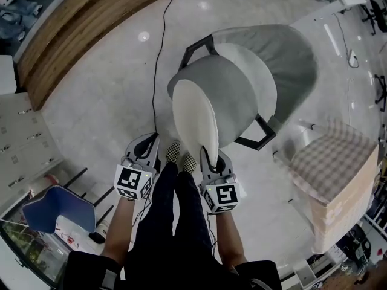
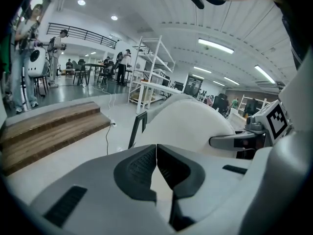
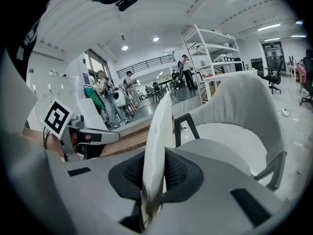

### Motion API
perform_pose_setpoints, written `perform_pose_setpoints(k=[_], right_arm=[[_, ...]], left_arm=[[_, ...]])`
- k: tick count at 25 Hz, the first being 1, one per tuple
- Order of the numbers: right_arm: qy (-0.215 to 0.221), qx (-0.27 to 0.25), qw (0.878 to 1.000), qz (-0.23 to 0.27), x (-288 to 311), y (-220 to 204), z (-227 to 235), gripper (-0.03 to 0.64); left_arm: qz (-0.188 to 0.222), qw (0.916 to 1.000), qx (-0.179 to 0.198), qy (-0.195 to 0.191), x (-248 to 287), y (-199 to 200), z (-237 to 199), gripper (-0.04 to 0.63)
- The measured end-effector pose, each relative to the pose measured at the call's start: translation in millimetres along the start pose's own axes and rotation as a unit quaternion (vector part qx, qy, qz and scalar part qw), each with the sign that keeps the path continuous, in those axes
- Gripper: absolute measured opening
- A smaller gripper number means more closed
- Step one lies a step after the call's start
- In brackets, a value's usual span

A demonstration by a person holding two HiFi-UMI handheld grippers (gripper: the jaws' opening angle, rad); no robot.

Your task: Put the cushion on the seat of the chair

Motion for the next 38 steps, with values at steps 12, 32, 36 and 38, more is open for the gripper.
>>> perform_pose_setpoints(k=[12, 32, 36, 38], right_arm=[[-0.030, 0.016, 0.999, 0.000, 3.5, -21.6, 37.8, 0.060], [-0.100, 0.058, 0.993, -0.004, 6.5, -64.4, 126.6, 0.061], [-0.104, 0.062, 0.993, -0.009, 15.5, -76.5, 136.3, 0.061], [-0.110, 0.070, 0.991, -0.009, 19.5, -83.4, 142.6, 0.061]], left_arm=[[-0.017, 0.9997, 0.003, -0.017, 26.1, -19.0, 6.0, 0.023], [-0.040, 0.9986, 0.012, -0.032, 64.0, -42.1, 8.9, 0.022], [-0.044, 0.9982, 0.016, -0.038, 75.7, -45.1, 12.9, 0.023], [-0.043, 0.9981, 0.017, -0.040, 81.8, -46.2, 13.8, 0.022]])
Point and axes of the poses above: the fingertips, and each gripper's own axes: x forward along the fingers, z to its right, y out of its top, the point moved 9 cm from there along -x, backward along the fingers, and after that the axes turned 12 degrees about y, right-handed, at the moved point
